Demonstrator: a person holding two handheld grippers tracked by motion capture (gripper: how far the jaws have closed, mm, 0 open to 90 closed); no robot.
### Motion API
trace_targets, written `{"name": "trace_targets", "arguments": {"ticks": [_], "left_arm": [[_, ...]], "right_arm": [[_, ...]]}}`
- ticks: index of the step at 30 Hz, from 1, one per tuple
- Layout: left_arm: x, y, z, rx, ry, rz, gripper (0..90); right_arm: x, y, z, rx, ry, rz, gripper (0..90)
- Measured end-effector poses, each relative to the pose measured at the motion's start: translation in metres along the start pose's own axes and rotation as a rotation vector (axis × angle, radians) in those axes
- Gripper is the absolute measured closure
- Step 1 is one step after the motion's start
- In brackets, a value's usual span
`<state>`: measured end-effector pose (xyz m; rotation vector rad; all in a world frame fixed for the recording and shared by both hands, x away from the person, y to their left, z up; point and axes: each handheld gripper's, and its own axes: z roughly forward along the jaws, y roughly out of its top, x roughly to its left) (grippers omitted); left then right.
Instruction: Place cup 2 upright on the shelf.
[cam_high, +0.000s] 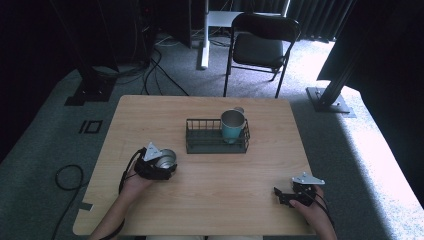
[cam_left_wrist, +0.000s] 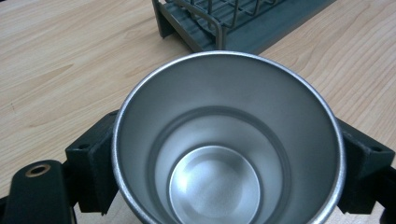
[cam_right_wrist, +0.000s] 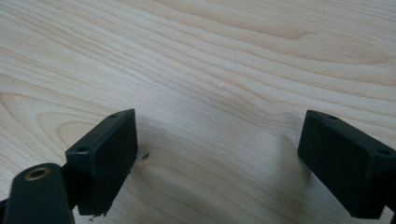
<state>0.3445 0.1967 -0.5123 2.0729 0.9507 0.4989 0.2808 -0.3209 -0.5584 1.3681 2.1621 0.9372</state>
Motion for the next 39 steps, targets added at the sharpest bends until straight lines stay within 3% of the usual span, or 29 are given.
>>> {"name": "trace_targets", "arguments": {"ticks": [15,27,39], "left_arm": [[0.002,0.024,-0.016,-0.034,0.002,-0.006,14.6],[0.005,0.053,-0.029,-0.086,-0.005,0.003,14.7],[0.001,0.073,-0.027,-0.105,-0.013,0.015,14.7]], "right_arm": [[0.000,0.000,0.000,0.000,0.000,0.000,11.6],[0.000,0.000,0.000,0.000,0.000,0.000,11.6],[0.000,0.000,0.000,0.000,-0.001,0.000,11.6]]}}
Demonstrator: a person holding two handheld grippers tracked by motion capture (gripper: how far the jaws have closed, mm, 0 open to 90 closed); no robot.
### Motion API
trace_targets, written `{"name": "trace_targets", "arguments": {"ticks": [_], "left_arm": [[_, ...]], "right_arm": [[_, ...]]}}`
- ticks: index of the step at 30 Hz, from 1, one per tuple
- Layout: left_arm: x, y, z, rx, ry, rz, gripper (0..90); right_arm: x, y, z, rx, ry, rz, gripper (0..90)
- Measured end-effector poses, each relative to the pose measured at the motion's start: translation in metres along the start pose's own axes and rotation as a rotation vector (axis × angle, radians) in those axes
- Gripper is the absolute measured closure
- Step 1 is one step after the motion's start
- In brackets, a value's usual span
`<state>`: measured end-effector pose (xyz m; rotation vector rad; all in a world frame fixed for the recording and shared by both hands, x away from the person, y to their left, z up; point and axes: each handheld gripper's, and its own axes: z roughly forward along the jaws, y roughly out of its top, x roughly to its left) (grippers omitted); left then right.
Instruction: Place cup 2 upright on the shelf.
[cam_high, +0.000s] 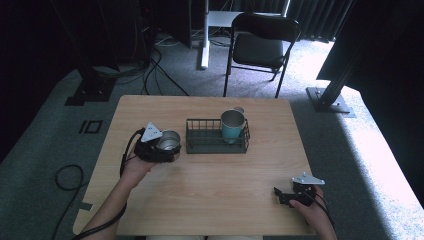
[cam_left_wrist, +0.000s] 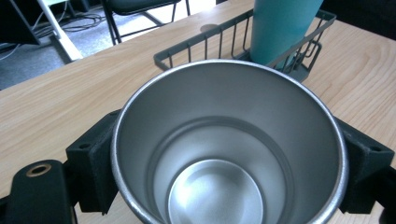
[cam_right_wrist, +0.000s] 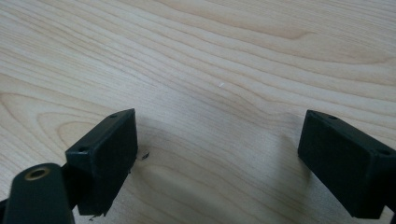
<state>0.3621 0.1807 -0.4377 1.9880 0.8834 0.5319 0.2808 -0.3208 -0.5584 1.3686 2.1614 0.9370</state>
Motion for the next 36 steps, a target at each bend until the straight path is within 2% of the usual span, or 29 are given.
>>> {"name": "trace_targets", "arguments": {"ticks": [8,12,15,17,19,21,24,29,32,36], "left_arm": [[0.001,0.017,0.005,-0.012,-0.007,0.011,14.7],[0.001,0.028,0.006,-0.023,-0.022,0.040,14.7],[0.002,0.037,0.006,-0.042,-0.040,0.030,14.7],[0.001,0.043,0.007,-0.049,-0.028,0.039,14.7],[0.001,0.049,0.010,-0.055,-0.039,0.036,14.7],[-0.001,0.052,0.011,-0.063,-0.028,0.048,14.7],[-0.001,0.058,0.017,-0.062,-0.033,0.040,14.7],[-0.003,0.072,0.027,-0.060,-0.019,0.055,14.7],[-0.002,0.081,0.035,-0.071,-0.033,0.038,14.7],[-0.003,0.088,0.046,-0.071,-0.024,0.035,14.7]], "right_arm": [[0.000,0.000,0.000,0.001,0.000,0.000,11.6],[0.000,0.000,0.000,0.001,0.000,-0.001,11.6],[0.000,0.000,0.000,0.000,0.000,0.000,11.6],[0.000,0.000,0.000,0.000,0.000,0.000,11.6],[0.000,0.000,0.000,0.000,0.000,0.000,11.6],[0.000,0.000,0.000,0.001,0.000,0.000,11.6],[0.000,0.000,0.000,0.001,0.000,-0.001,11.6],[0.000,0.000,0.000,0.001,0.000,-0.001,11.6],[0.000,0.000,0.000,0.001,0.000,-0.001,11.6],[0.000,0.000,0.000,0.001,0.000,-0.001,11.6]]}}
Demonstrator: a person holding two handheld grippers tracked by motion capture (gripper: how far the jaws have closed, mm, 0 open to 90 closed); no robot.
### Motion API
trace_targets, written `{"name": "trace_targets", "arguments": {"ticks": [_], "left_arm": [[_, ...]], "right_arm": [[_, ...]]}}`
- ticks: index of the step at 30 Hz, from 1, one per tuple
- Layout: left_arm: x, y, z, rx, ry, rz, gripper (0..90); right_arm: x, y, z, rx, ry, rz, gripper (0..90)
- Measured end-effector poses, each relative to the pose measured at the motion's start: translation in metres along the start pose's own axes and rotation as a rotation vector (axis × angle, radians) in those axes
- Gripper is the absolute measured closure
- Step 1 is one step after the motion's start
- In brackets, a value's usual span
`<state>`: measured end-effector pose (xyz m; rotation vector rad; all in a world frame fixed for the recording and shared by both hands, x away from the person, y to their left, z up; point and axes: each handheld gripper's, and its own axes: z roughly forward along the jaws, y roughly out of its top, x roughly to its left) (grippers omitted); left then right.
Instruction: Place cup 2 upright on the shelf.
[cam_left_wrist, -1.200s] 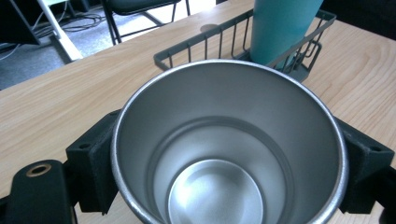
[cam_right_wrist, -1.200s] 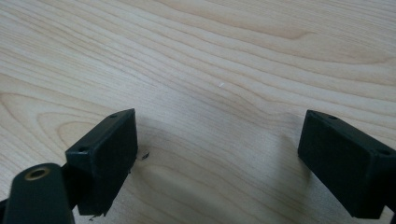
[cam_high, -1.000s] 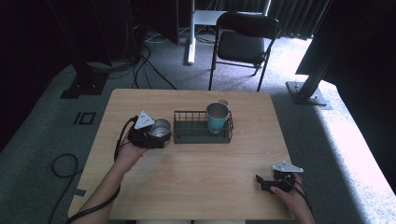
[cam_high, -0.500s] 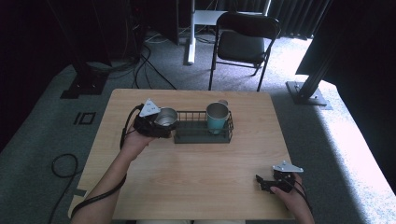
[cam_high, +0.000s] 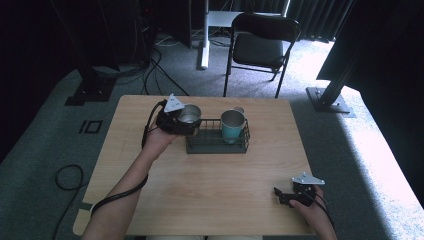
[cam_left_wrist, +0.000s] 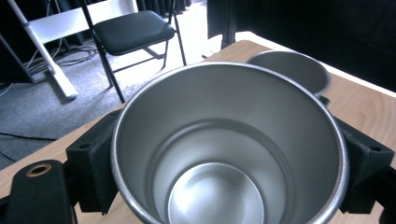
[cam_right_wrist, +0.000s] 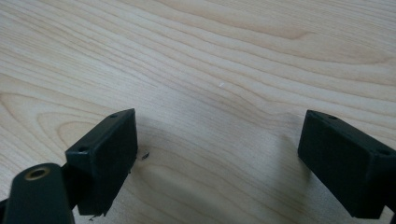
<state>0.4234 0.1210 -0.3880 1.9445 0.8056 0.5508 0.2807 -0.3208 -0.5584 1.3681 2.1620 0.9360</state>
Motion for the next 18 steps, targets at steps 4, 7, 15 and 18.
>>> {"name": "trace_targets", "arguments": {"ticks": [4,7,15,18], "left_arm": [[-0.001,0.001,0.013,0.009,0.010,-0.012,14.7],[-0.002,0.001,0.022,0.017,0.019,-0.024,14.7],[-0.002,-0.007,0.046,0.029,0.030,-0.075,14.7],[-0.004,-0.011,0.052,0.037,0.033,-0.082,14.7]], "right_arm": [[0.000,0.000,0.000,0.000,0.000,0.000,11.6],[0.000,0.000,0.000,0.000,0.000,0.000,11.6],[0.000,0.000,0.000,0.000,0.001,0.000,11.6],[0.000,0.000,0.000,0.000,0.001,0.001,11.6]]}}
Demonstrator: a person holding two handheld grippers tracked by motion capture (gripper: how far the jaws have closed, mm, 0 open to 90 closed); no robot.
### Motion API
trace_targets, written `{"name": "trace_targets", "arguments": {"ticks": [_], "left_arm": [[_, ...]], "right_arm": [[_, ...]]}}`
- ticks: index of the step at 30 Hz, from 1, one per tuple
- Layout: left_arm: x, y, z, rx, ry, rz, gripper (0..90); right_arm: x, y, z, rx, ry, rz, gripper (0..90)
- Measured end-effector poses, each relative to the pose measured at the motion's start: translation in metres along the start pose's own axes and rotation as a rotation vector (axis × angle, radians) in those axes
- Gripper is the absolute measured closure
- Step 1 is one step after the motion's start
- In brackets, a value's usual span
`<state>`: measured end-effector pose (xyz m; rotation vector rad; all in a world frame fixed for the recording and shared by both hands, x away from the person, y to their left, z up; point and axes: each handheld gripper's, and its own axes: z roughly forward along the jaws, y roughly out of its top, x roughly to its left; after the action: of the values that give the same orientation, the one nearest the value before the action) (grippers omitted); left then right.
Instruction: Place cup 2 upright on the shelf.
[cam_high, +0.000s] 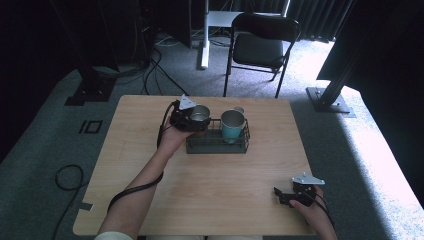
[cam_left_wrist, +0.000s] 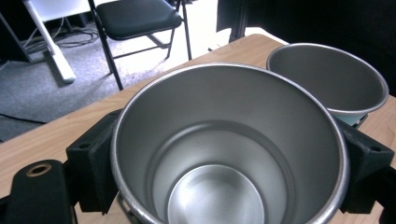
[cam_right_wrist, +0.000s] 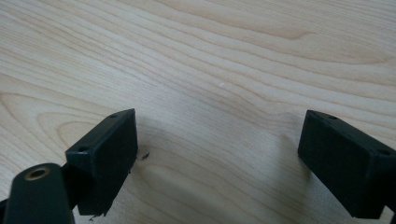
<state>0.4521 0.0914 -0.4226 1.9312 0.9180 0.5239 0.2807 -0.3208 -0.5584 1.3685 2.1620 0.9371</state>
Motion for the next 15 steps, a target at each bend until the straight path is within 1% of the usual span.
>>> {"name": "trace_targets", "arguments": {"ticks": [1,4,5,6,7,15], "left_arm": [[-0.001,-0.001,0.002,-0.002,0.006,0.002,14.7],[-0.001,-0.007,0.010,0.020,0.005,-0.006,14.7],[-0.002,-0.009,0.012,0.029,0.011,-0.002,14.7],[-0.002,-0.010,0.014,0.027,0.013,-0.006,14.7],[-0.002,-0.012,0.016,0.035,0.010,-0.009,14.7],[-0.008,-0.016,0.027,0.061,0.023,0.017,14.7]], "right_arm": [[0.000,0.000,0.000,0.000,0.000,0.000,11.6],[0.000,0.000,0.000,0.000,0.000,0.000,11.6],[0.000,0.000,0.000,0.000,0.000,0.000,11.6],[0.000,0.000,0.000,0.000,0.000,0.000,11.6],[0.000,0.000,0.000,0.000,0.000,0.000,11.6],[0.000,0.000,0.000,0.000,0.000,0.000,11.6]]}}
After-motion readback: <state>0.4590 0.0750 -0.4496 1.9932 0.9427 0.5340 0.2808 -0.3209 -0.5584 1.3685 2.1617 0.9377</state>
